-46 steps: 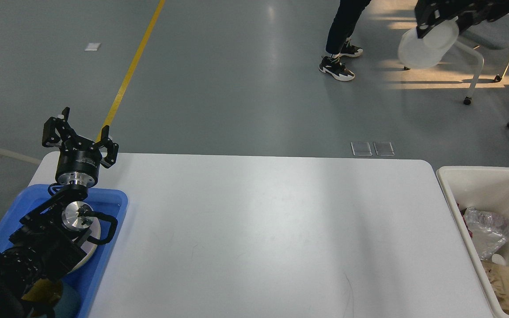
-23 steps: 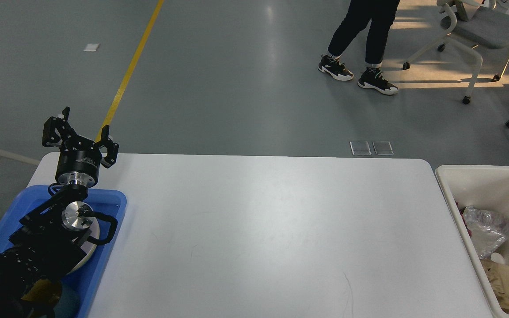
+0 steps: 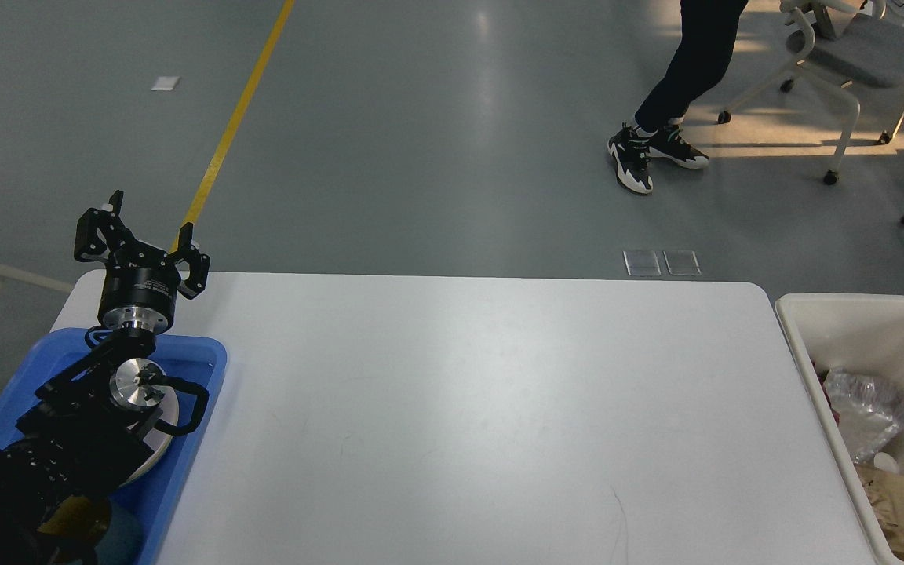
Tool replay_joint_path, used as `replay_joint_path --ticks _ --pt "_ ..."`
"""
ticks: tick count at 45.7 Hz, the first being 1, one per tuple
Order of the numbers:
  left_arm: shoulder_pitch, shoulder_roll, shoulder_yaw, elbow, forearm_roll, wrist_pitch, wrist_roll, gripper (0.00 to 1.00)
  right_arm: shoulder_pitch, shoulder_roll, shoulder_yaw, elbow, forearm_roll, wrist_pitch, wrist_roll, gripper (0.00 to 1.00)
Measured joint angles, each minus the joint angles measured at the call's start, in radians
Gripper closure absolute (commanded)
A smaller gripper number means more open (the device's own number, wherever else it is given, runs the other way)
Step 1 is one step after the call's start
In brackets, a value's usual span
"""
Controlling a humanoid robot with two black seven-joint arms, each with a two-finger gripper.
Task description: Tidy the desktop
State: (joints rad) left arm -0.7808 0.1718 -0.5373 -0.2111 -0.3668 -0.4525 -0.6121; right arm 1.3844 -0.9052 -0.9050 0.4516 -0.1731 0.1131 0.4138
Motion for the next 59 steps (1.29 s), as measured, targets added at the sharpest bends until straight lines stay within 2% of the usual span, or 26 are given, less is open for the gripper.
replay_joint_path --ticks 16,29,30,33,35,44,50,55,59 --pt "0.000 0.000 -0.001 0.000 0.001 0.000 0.000 0.04 -0.367 0.035 0.347 -0.043 0.000 -0.120 0.001 1.00" --pt "0.000 0.000 -0.001 0.000 0.000 0.001 0.000 0.03 -0.560 0.108 0.490 -0.082 0.010 -0.159 0.005 1.00" --pt "0.000 0.000 -0.001 0.000 0.000 0.001 0.000 0.04 -0.570 0.113 0.492 -0.087 0.014 -0.160 0.005 0.97" --pt "0.000 0.000 -0.001 0.000 0.000 0.001 0.000 0.04 -0.603 0.127 0.496 -0.100 0.028 -0.160 0.005 0.63" --pt "0.000 0.000 -0.001 0.000 0.000 0.001 0.000 0.04 -0.623 0.134 0.496 -0.108 0.038 -0.160 0.005 0.52" --pt "0.000 0.000 0.000 0.000 0.000 0.001 0.000 0.04 -0.676 0.142 0.490 -0.117 0.052 -0.159 0.004 0.33" --pt "0.000 0.000 0.000 0.000 0.000 0.001 0.000 0.03 -0.694 0.143 0.489 -0.107 0.052 -0.149 0.003 0.08" --pt "0.000 0.000 -0.001 0.000 0.000 0.001 0.000 0.04 -0.697 0.146 0.489 -0.103 0.052 -0.144 0.003 0.06" --pt "0.000 0.000 -0.001 0.000 0.000 0.000 0.000 0.04 -0.697 0.146 0.489 -0.097 0.055 -0.140 0.003 0.00"
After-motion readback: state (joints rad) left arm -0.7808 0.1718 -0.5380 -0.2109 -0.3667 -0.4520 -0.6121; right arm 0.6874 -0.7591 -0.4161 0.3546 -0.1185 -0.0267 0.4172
